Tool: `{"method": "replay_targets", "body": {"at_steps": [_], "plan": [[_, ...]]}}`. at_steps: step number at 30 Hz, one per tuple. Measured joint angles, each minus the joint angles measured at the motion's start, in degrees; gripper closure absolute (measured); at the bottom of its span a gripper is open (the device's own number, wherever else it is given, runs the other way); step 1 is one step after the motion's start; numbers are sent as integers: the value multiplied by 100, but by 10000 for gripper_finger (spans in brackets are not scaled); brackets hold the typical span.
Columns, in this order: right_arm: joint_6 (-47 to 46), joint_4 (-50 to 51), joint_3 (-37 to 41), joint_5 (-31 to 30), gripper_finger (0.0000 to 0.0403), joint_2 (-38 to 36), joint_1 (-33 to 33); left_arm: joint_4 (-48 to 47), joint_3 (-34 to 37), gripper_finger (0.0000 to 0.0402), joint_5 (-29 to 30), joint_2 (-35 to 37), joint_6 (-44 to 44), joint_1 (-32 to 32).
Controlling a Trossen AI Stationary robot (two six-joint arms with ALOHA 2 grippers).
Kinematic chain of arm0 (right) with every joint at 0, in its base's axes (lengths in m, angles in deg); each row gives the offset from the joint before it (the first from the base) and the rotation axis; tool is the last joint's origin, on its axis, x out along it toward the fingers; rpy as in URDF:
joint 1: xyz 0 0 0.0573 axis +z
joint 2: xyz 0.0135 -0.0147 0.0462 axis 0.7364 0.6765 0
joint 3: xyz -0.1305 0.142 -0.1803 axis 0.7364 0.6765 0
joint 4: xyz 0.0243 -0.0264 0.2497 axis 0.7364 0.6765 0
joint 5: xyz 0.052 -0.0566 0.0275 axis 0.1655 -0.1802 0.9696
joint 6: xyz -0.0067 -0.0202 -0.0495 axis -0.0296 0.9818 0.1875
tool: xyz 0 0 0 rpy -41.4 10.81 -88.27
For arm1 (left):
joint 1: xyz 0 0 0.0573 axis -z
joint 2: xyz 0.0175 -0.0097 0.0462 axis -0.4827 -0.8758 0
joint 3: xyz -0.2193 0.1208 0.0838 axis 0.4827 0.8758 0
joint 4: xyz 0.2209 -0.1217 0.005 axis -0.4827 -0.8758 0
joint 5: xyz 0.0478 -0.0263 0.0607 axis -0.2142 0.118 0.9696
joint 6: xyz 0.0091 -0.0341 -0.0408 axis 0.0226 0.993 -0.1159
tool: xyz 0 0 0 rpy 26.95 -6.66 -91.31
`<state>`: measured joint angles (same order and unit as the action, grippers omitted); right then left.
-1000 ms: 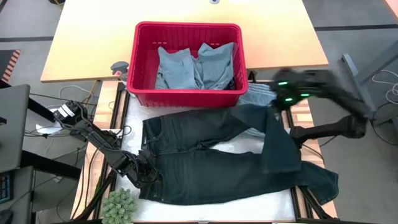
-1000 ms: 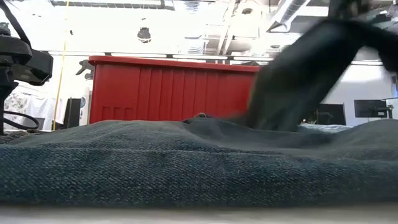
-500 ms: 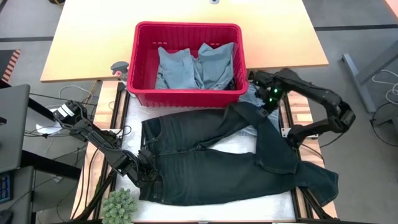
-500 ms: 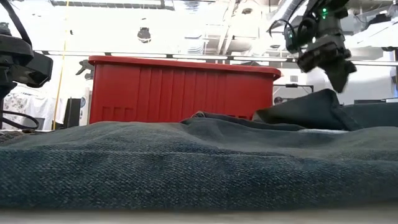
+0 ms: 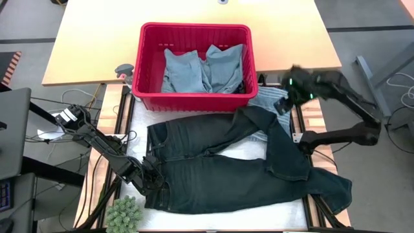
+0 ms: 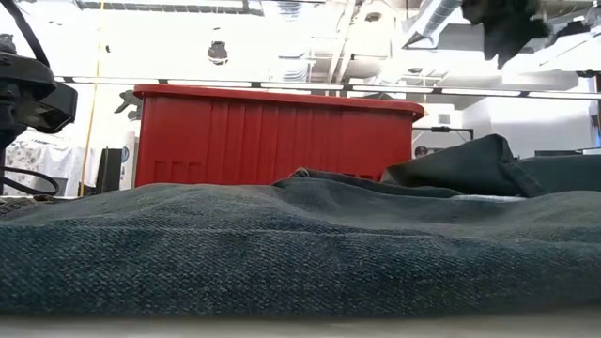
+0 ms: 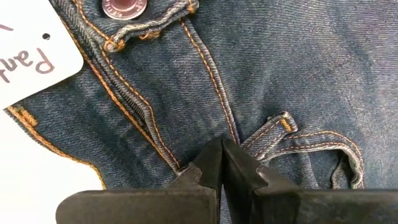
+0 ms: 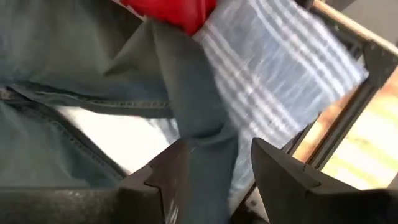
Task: Fold Laundry from Bin
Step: Fold the black pants
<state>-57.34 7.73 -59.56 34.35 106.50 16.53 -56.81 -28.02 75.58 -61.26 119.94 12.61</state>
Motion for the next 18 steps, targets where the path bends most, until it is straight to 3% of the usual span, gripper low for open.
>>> {"method": "replay_targets", "body": {"at_steps": [8,12,18], "plan": [[-3026,8,1100,-435,207,-320,2392,0,0,401,83,0,-104,4],[-3630,2,1732,-484,207,71,3111,-14,0,401,136,0,-135,4],[-4003,-447,2123,-482,207,847,3630,-20,0,401,100,0,-240,2]]}}
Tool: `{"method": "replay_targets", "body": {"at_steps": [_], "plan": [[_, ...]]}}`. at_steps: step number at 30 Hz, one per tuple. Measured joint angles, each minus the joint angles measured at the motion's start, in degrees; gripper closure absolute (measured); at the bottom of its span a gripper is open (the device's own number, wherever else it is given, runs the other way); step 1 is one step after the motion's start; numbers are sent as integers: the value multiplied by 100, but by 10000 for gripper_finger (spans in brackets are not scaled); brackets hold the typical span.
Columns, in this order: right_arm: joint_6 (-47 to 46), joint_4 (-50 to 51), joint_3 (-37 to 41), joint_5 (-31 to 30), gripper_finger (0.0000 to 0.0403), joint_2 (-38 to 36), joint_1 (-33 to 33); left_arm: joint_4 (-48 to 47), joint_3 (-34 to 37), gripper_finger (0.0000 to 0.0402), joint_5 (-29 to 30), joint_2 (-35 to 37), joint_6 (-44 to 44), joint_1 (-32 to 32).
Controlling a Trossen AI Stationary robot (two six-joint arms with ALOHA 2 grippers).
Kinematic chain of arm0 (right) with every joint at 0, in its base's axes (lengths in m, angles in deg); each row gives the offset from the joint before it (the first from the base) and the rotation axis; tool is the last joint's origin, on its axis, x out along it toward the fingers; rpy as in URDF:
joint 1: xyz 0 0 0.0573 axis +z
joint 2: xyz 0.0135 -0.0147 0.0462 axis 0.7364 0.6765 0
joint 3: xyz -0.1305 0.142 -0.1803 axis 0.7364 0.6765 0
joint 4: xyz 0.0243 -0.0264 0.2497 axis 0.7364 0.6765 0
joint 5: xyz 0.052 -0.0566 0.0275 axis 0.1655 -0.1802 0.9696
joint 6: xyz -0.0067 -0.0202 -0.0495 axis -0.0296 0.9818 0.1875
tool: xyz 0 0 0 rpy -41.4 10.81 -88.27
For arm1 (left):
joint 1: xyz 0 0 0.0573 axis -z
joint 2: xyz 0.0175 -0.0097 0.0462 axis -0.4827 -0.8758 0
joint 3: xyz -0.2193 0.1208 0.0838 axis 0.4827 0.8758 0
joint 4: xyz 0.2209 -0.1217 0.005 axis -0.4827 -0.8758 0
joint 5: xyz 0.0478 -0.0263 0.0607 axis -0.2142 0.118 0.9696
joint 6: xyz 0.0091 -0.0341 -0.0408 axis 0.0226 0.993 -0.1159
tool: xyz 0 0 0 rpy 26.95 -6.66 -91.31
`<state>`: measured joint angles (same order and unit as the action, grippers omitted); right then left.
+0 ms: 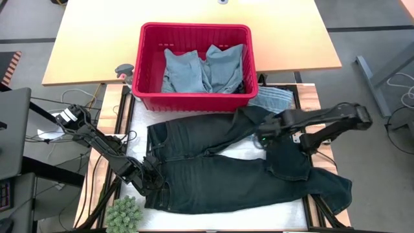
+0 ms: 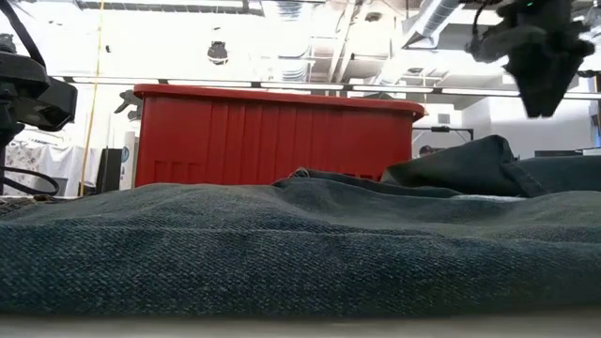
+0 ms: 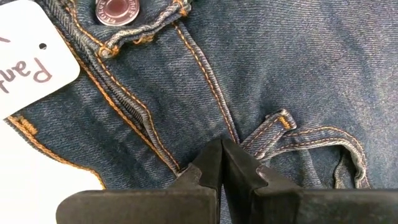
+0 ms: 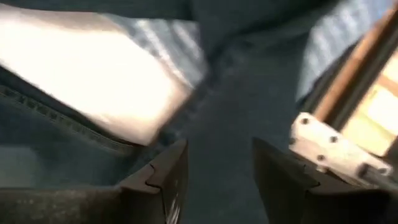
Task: Fold Laundry from Bin
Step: Fold the black pants
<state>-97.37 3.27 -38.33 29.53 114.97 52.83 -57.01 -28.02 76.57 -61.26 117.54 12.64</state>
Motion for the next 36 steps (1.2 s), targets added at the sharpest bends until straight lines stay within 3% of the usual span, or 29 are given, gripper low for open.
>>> {"method": "replay_targets", "body": {"at_steps": [6,16,36], "plan": [[-390,-600,0,2,207,944,435,17,0,401,-55,0,-51,2],[-865,-414,0,133,207,2416,884,22,2,401,-75,0,-177,4],[-1298,-735,0,510,207,3804,942,22,2,401,-53,0,-391,7]]}}
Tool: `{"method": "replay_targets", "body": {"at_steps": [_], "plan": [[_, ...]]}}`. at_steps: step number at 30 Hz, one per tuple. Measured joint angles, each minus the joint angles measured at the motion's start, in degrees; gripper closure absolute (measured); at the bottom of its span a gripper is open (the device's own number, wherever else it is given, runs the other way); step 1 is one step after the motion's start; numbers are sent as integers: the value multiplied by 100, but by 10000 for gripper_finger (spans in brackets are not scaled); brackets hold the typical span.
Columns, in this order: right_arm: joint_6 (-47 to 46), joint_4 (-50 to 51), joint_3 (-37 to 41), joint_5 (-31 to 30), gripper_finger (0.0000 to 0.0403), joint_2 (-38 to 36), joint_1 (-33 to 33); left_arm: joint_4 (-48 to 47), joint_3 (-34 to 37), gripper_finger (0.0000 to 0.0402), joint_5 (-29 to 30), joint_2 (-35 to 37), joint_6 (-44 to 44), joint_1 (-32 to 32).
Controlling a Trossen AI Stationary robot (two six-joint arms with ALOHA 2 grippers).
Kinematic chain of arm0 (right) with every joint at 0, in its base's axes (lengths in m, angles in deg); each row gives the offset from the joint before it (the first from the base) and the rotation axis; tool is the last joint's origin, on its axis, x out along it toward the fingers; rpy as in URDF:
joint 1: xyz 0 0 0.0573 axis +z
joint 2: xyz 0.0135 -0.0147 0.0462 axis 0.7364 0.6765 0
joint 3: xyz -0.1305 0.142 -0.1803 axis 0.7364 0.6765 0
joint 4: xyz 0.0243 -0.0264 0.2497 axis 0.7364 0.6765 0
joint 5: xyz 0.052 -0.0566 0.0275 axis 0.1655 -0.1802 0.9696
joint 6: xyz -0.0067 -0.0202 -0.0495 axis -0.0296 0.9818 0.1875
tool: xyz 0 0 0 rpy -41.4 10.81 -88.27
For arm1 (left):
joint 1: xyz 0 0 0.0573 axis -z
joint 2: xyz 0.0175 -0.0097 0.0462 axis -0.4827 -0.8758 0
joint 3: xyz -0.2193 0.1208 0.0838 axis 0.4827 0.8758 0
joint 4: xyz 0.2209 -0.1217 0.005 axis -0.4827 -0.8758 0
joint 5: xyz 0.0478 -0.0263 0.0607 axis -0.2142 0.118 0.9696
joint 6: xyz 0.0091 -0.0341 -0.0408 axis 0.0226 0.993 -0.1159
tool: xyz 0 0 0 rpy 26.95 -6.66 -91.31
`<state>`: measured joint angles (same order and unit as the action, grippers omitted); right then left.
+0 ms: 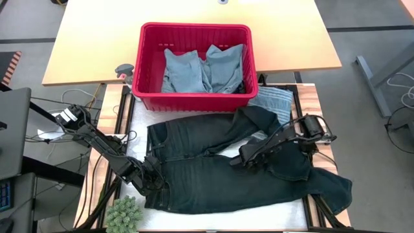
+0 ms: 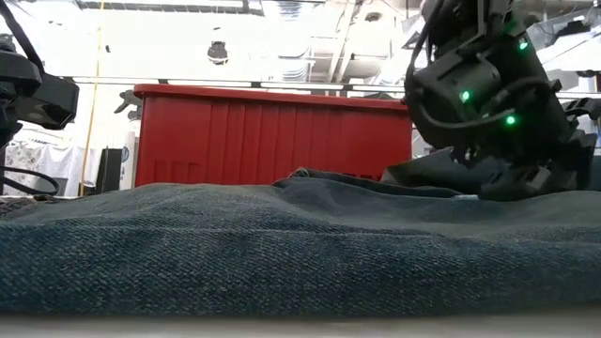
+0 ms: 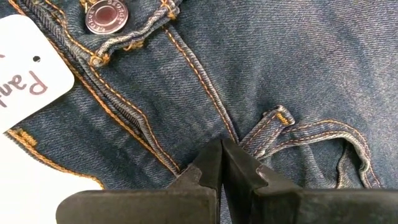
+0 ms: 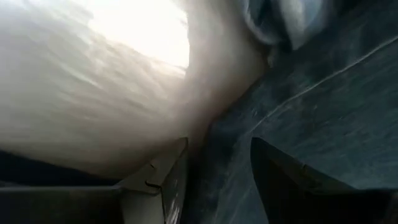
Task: Fold Laundry from Bin
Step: Fold the black pants
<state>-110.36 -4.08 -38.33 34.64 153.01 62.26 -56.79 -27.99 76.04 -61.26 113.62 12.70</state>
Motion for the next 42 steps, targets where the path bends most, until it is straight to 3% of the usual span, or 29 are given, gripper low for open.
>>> {"method": "replay_targets", "body": {"at_steps": [5,10,15,23,32,42], "plan": [[22,-69,135,577,243,181,-48,0,0,401,1,0,-44,0],[234,-82,288,822,371,126,-50,2,0,401,0,0,-108,0],[363,-7,169,843,377,-482,23,0,0,401,47,-1,-109,0],[912,396,-369,771,377,-2218,18,0,0,402,160,-2,-122,2],[1337,451,-1369,-272,377,-4338,-115,2,0,401,216,-2,-112,2],[921,386,-2312,-2625,377,-6079,-668,-2,0,401,234,-2,103,2]]}}
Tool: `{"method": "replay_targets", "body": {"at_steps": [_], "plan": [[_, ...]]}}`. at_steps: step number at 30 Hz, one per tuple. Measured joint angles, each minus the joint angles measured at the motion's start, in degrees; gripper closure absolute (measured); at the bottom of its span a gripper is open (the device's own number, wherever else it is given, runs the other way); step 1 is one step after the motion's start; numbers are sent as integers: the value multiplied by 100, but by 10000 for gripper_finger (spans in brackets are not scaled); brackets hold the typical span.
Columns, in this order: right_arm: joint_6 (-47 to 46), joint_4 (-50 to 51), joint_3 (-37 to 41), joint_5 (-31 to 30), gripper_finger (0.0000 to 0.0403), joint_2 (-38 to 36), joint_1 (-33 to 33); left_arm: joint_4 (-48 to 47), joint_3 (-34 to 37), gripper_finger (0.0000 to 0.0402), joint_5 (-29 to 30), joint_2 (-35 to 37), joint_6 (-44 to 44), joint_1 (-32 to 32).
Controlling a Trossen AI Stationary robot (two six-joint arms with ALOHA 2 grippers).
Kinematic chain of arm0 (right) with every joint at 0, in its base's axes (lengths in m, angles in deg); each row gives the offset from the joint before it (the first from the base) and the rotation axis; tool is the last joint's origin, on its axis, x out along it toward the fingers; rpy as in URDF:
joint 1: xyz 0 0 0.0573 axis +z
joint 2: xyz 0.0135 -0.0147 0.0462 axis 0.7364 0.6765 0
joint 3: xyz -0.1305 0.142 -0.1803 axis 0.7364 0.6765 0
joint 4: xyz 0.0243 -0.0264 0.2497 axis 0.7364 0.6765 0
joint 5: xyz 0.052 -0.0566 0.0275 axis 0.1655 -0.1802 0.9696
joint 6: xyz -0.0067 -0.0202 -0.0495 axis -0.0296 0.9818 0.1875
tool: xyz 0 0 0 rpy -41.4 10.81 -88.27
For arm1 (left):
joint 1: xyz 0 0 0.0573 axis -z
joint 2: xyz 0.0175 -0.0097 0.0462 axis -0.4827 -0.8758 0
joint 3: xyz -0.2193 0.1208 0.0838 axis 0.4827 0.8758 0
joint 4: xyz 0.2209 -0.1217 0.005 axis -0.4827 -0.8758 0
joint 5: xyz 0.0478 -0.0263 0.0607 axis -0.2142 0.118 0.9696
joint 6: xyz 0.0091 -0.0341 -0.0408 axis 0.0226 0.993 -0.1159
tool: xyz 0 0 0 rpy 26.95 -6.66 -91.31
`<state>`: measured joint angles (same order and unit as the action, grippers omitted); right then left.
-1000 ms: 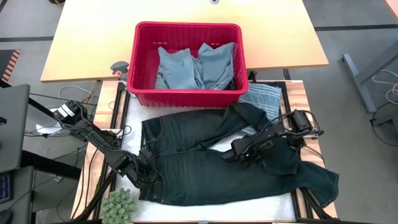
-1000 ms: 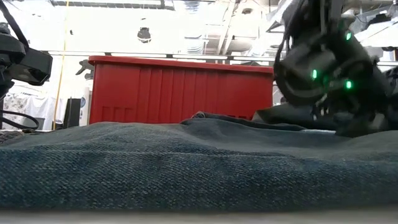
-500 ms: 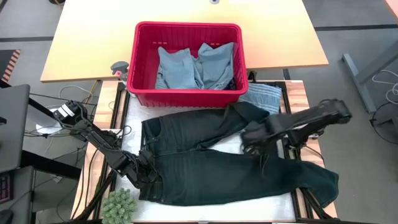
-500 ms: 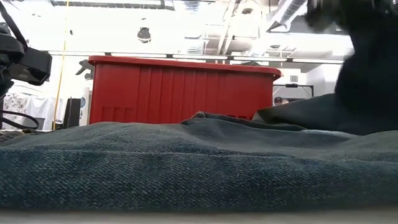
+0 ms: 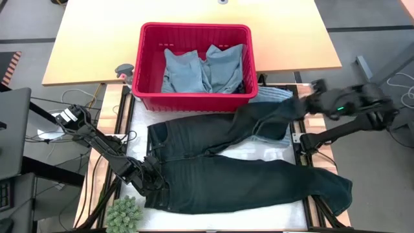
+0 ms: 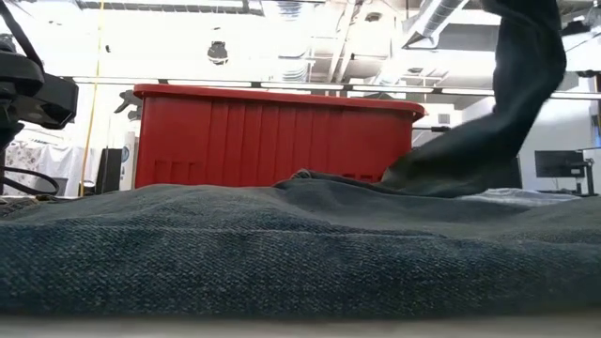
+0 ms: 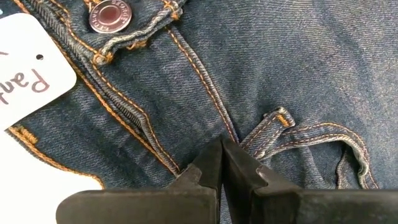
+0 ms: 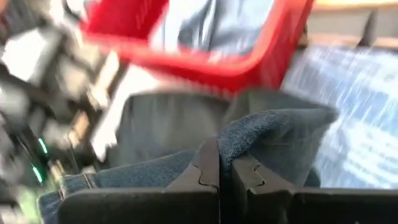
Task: Fold Laundry from Bin
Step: Fold the black pants
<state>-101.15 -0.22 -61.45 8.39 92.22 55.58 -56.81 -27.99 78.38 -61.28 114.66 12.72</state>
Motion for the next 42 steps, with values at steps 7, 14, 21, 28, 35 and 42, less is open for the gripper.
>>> {"method": "replay_targets", "body": {"at_steps": [7,14,21,28,35,42], "plan": [[-772,47,10,-1430,377,-715,-556,0,0,401,13,-2,146,-2],[-1919,322,54,-2972,371,-1008,-998,-2,2,401,36,-2,294,-7],[-2988,727,581,-3216,375,-1034,-1511,-2,2,401,54,-2,354,-7],[-4429,796,2050,-2709,355,-1174,-2469,2,2,401,40,-2,403,-7],[-4973,722,2865,-2482,351,-1634,-3453,23,2,401,-54,0,417,-7],[-4306,423,2670,-3316,312,-2338,-4101,89,2,401,-81,0,421,-7]]}}
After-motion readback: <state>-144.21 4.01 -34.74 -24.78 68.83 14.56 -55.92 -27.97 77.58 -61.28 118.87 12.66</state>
